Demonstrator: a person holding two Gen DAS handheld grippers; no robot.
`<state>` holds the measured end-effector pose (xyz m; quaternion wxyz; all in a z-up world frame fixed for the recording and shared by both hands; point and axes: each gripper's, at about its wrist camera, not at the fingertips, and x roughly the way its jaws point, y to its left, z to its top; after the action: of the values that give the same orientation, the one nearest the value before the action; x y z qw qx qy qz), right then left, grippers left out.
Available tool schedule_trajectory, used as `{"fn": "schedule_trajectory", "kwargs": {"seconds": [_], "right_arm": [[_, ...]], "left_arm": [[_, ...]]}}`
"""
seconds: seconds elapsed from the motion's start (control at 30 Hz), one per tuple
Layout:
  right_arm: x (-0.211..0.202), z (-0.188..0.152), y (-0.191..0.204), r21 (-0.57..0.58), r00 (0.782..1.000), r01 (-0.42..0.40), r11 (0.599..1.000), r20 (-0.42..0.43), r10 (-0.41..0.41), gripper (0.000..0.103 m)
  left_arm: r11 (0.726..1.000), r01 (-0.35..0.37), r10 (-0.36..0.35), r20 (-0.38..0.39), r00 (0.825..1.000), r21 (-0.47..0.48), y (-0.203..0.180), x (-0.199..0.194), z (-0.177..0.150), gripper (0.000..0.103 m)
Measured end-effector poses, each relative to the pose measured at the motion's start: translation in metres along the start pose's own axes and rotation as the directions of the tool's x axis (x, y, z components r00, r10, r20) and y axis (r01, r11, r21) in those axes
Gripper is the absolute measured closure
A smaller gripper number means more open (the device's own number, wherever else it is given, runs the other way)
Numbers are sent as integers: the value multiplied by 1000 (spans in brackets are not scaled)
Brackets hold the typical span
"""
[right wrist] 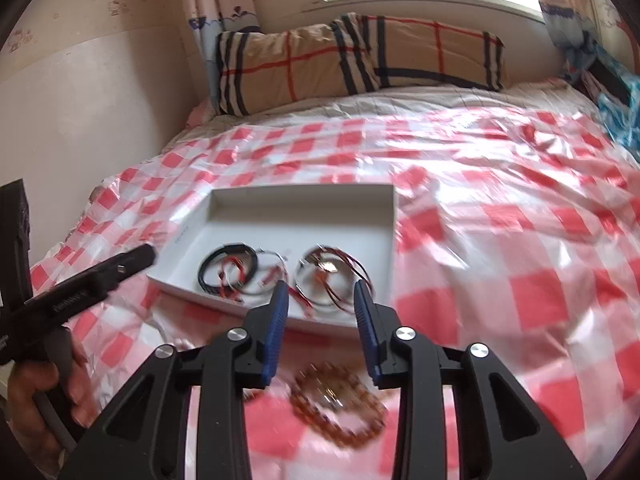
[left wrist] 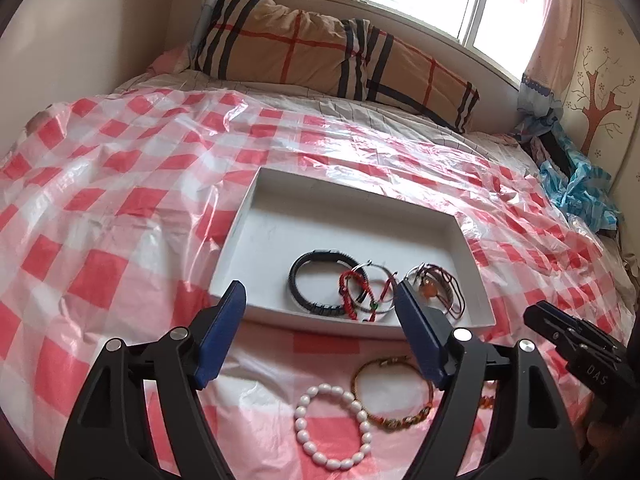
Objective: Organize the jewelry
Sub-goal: 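Move the left tool to the white-bead bracelet and grasp it while the right tool approaches the amber beads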
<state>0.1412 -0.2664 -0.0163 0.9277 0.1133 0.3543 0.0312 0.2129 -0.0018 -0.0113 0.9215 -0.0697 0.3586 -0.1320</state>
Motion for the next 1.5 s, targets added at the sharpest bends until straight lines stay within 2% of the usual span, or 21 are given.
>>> {"fn": "schedule_trajectory", "kwargs": {"seconds": [0.23, 0.5, 0.6, 0.73, 0.87, 0.93, 0.97, 1.0, 1.03, 1.2, 1.27, 1.3, 1.33, 1.4, 1.47, 1.5], "right_arm": [[-27, -22, -22, 12, 996, 25, 1000, -84, -24, 67], [-27, -34, -28, -13, 981, 22, 1000, -191, -24, 67], [-13, -34, -20, -19, 976, 11, 1000, -219, -15, 67], [12, -35, -8, -48, 967, 44, 998, -250, -54, 67], [40, -44, -4, -69, 944, 85, 994, -313, -102, 67], [44, -47, -3, -78, 940, 78, 994, -326, -100, 76], [42, -48, -1, -80, 939, 65, 995, -333, -88, 90], [37, -49, 0, -83, 939, 48, 995, -335, -74, 90], [31, -50, 2, -91, 940, 38, 995, -334, -66, 91], [2, -55, 0, -72, 947, -1, 997, -319, -22, 91], [2, -56, -5, -56, 945, 1, 998, -327, -19, 89], [2, -55, -8, -45, 945, 6, 999, -328, -20, 80], [3, -54, -10, -30, 945, -7, 1000, -327, -3, 74], [7, -54, -11, -20, 946, -16, 1000, -325, 9, 71], [13, -57, -11, -15, 943, -25, 1000, -334, 19, 71], [15, -59, -12, -14, 942, -27, 1000, -336, 20, 71]], "left_arm": [[995, -16, 32, -167, 985, 97, 9, -9, -29, 30], [969, 13, 60, -290, 955, 245, 3, 6, -53, 30], [961, 32, 56, -303, 951, 276, 2, 13, -55, 30], [954, 67, 32, -324, 946, 292, 4, 25, -59, 30], [930, 103, 24, -338, 941, 352, 2, 30, -64, 31], [928, 122, 11, -352, 936, 353, 7, 29, -62, 42], [926, 128, 10, -361, 932, 356, 9, 28, -60, 46], [921, 137, 10, -373, 928, 364, 12, 25, -58, 53], [919, 144, 8, -382, 924, 367, 14, 23, -56, 56], [918, 149, 6, -388, 921, 367, 17, 13, -54, 55], [921, 125, 25, -377, 926, 368, 13, 14, -55, 47], [923, 108, 40, -371, 928, 369, 9, 17, -57, 40], [922, 97, 53, -370, 928, 374, 6, 20, -59, 38], [912, 75, 88, -371, 924, 402, -2, 29, -66, 38], [907, 55, 117, -376, 919, 418, -7, 32, -66, 43], [907, 40, 133, -376, 917, 420, -8, 32, -65, 54]]}}
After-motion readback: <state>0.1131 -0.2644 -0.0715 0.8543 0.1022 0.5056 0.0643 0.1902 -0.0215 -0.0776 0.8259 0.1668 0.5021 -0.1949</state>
